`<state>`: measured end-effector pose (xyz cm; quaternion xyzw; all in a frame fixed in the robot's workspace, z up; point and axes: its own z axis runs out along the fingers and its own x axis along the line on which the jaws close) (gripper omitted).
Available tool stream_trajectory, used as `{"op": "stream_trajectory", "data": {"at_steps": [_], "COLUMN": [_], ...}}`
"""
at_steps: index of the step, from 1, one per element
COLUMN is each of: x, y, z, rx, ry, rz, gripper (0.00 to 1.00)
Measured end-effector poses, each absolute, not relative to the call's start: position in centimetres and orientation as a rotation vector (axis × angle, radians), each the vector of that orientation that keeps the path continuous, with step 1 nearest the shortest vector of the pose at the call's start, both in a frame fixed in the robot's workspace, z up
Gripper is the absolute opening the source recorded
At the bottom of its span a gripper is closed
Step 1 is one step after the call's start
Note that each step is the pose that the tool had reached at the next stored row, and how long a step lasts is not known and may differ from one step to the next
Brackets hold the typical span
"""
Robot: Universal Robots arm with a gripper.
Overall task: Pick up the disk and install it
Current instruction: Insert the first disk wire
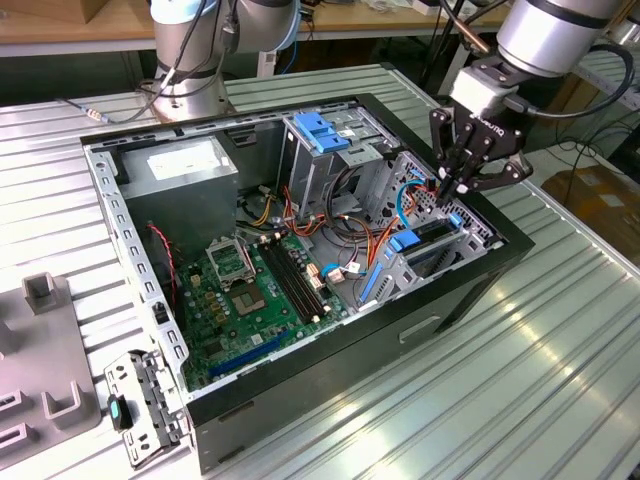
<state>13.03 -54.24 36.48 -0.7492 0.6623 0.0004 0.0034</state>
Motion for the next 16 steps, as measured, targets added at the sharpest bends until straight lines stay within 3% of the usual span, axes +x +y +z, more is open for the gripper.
{"op": "stream_trajectory", "data": {"at_steps": [12, 16], "x": [12.86, 12.85], "y": [-55.05, -55.07], "z": [36.17, 36.09], "rx": [-2.277, -2.294], "ry": [2.160, 2.181], "rz": [0.007, 0.054], "gripper": [0.16, 0.16]}}
